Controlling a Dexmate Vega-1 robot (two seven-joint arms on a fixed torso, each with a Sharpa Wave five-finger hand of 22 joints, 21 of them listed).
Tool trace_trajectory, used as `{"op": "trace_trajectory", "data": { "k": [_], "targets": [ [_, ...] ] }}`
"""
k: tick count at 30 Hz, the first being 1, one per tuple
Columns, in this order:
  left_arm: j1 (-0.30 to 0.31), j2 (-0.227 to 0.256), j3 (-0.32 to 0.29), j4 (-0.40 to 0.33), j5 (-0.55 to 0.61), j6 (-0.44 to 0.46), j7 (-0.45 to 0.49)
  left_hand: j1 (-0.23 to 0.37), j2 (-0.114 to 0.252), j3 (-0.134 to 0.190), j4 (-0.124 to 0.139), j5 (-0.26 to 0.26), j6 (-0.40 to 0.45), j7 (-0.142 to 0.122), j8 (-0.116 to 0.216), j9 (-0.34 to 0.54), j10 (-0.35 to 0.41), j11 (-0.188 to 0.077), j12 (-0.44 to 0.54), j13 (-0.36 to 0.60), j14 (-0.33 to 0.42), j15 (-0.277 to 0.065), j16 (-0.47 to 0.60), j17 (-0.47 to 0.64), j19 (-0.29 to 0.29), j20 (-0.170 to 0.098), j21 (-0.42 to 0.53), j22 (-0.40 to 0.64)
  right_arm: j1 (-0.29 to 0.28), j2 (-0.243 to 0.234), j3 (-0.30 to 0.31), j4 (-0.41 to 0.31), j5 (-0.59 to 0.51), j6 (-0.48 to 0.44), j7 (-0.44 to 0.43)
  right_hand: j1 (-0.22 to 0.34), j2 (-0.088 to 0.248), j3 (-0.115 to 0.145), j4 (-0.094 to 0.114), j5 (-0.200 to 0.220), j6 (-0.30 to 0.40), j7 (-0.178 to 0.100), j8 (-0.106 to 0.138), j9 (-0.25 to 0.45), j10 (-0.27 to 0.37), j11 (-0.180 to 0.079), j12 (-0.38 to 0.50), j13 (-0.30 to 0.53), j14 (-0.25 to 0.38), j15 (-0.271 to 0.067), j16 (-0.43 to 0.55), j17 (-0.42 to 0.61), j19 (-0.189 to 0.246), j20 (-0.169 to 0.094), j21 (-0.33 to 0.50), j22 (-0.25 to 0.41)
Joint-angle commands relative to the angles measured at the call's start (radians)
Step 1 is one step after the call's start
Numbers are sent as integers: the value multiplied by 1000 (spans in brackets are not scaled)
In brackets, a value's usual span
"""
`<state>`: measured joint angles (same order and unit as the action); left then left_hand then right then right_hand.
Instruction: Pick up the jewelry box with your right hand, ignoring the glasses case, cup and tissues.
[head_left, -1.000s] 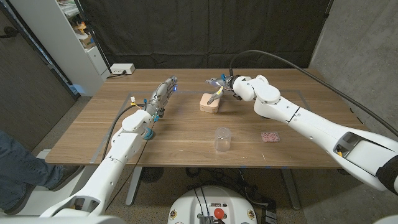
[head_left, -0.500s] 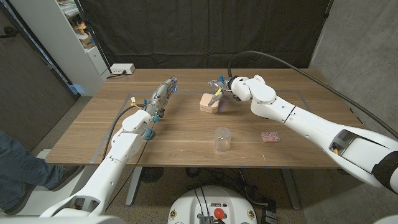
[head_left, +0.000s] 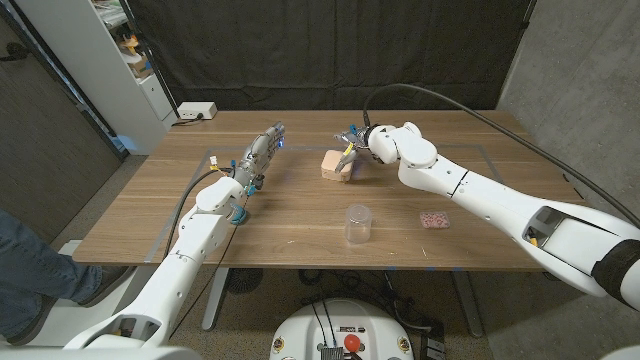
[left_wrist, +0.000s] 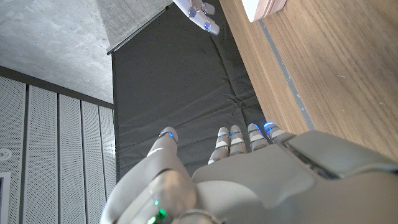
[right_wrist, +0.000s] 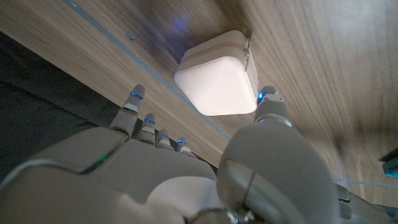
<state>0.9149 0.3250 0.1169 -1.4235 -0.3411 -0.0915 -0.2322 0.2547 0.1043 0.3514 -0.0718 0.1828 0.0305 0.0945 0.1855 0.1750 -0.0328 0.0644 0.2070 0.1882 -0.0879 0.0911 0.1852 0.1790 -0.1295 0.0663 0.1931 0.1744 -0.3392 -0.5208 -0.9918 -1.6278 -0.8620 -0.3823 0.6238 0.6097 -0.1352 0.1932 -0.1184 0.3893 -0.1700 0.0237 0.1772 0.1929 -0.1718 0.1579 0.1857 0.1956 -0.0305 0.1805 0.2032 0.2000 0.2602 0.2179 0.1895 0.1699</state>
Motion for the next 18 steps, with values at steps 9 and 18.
{"op": "trace_trajectory", "data": {
  "k": [9, 18],
  "targets": [
    [16, 4, 5, -32, 3, 19, 17, -6, 2, 5, -5, -2, 2, 6, 0, 3, 2, 7, -1, 3, -5, 4, 1, 2, -7, 10, 3, 6, 12, 19, -30, 40, -4, -14, -2, 5, -5, -8, -2, 10, -116, 2, 3, 5, -34, 6, 0, 1, 3, 8, 1, 0, 13, -1, 9, 5],
    [13, 2, 7, -25, 3, 18, 17, -6, 3, 5, -5, -2, 3, 7, 0, 3, 1, 9, -1, 3, -5, 4, 1, 2, -7, 12, 3, 6, 23, 36, -44, 60, -1, -10, -7, 6, -4, -10, -2, 11, -116, 1, 6, 5, -35, 5, 2, 1, 3, 8, 1, 0, 17, -1, 10, 5]
  ]
}}
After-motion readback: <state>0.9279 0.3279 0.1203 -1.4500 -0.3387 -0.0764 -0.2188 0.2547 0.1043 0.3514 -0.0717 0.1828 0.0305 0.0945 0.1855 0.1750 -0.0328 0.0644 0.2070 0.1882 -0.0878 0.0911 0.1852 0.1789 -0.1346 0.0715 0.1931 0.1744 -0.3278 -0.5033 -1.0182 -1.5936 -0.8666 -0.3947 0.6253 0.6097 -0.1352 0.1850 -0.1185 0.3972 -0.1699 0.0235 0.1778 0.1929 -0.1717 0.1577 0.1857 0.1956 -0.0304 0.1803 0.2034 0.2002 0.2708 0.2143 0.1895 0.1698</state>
